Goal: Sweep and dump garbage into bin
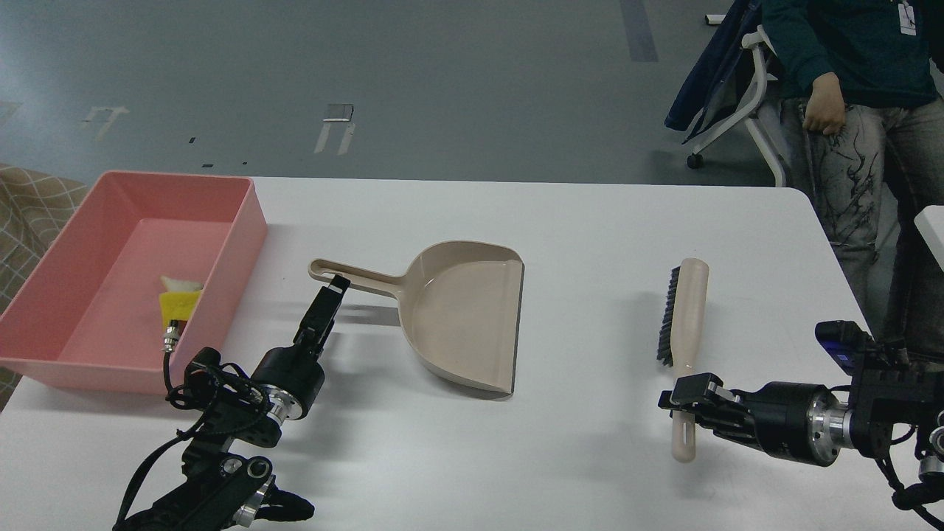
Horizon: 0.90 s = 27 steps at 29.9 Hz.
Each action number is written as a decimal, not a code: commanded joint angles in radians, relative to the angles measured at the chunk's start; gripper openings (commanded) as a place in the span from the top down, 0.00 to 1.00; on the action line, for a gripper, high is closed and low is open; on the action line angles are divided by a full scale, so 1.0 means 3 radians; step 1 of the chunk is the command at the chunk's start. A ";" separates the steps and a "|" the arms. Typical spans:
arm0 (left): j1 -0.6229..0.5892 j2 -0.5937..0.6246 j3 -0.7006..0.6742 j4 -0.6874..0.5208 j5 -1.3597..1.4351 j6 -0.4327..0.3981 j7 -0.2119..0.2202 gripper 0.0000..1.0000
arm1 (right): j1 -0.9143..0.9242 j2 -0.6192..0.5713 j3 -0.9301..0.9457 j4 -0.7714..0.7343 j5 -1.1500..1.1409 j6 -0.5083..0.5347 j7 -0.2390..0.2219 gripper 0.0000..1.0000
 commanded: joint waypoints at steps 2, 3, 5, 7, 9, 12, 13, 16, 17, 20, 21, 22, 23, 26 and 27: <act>0.0038 0.0078 0.0000 -0.0008 0.0001 -0.0004 0.0000 0.03 | -0.0023 0.0003 -0.0027 -0.0008 -0.0043 -0.0004 -0.0001 1.00; 0.0038 0.0084 -0.0005 -0.0008 0.0001 -0.0004 -0.0005 0.03 | -0.0023 0.0003 -0.0027 -0.0014 -0.0043 -0.0004 -0.0006 1.00; 0.0038 0.0094 -0.0010 -0.0008 0.0001 0.0001 0.0000 0.03 | -0.0012 0.0003 -0.0027 -0.0014 -0.0043 -0.0004 -0.0006 1.00; 0.0038 0.0089 -0.0010 -0.0008 0.0001 0.0001 0.0000 0.03 | -0.0002 0.0003 -0.0027 -0.0014 -0.0043 -0.0004 -0.0006 0.96; 0.0038 0.0089 -0.0010 -0.0008 0.0001 -0.0004 0.0000 0.03 | 0.0003 -0.0002 -0.0027 -0.0014 -0.0043 -0.0004 -0.0006 0.90; 0.0038 0.0084 -0.0010 -0.0008 0.0001 0.0001 0.0000 0.03 | 0.0003 -0.0002 -0.0032 -0.0014 -0.0043 -0.0014 -0.0011 0.79; 0.0038 0.0084 -0.0010 -0.0008 0.0001 0.0001 0.0000 0.03 | -0.0002 -0.0002 -0.0027 -0.0014 -0.0043 -0.0014 -0.0011 0.78; 0.0038 0.0089 -0.0010 -0.0008 0.0001 0.0001 0.0000 0.03 | 0.0003 -0.0002 -0.0027 -0.0014 -0.0043 -0.0014 -0.0011 0.70; 0.0033 0.0089 -0.0010 -0.0008 0.0001 0.0001 0.0000 0.03 | 0.0003 -0.0002 -0.0027 -0.0014 -0.0043 -0.0019 -0.0011 0.66; 0.0038 0.0089 -0.0010 -0.0028 0.0001 0.0001 0.0000 0.03 | 0.0008 0.0003 -0.0022 -0.0014 -0.0043 -0.0029 -0.0011 0.61; 0.0033 0.0089 -0.0015 -0.0044 0.0001 0.0001 0.0000 0.03 | 0.0008 0.0003 -0.0022 -0.0014 -0.0043 -0.0030 -0.0011 0.59; 0.0038 0.0089 -0.0015 -0.0059 0.0001 0.0001 0.0000 0.03 | 0.0008 0.0003 -0.0022 -0.0009 -0.0043 -0.0030 -0.0011 0.57; 0.0038 0.0089 -0.0010 -0.0064 0.0001 0.0001 0.0000 0.03 | 0.0013 0.0003 -0.0022 -0.0014 -0.0043 -0.0035 -0.0011 0.51; 0.0038 0.0089 -0.0010 -0.0064 0.0001 0.0001 0.0000 0.03 | 0.0013 0.0003 -0.0022 -0.0008 -0.0043 -0.0030 -0.0011 0.46; 0.0038 0.0089 -0.0010 -0.0064 0.0001 0.0001 0.0000 0.03 | 0.0013 0.0003 -0.0022 -0.0008 -0.0043 -0.0030 -0.0011 0.46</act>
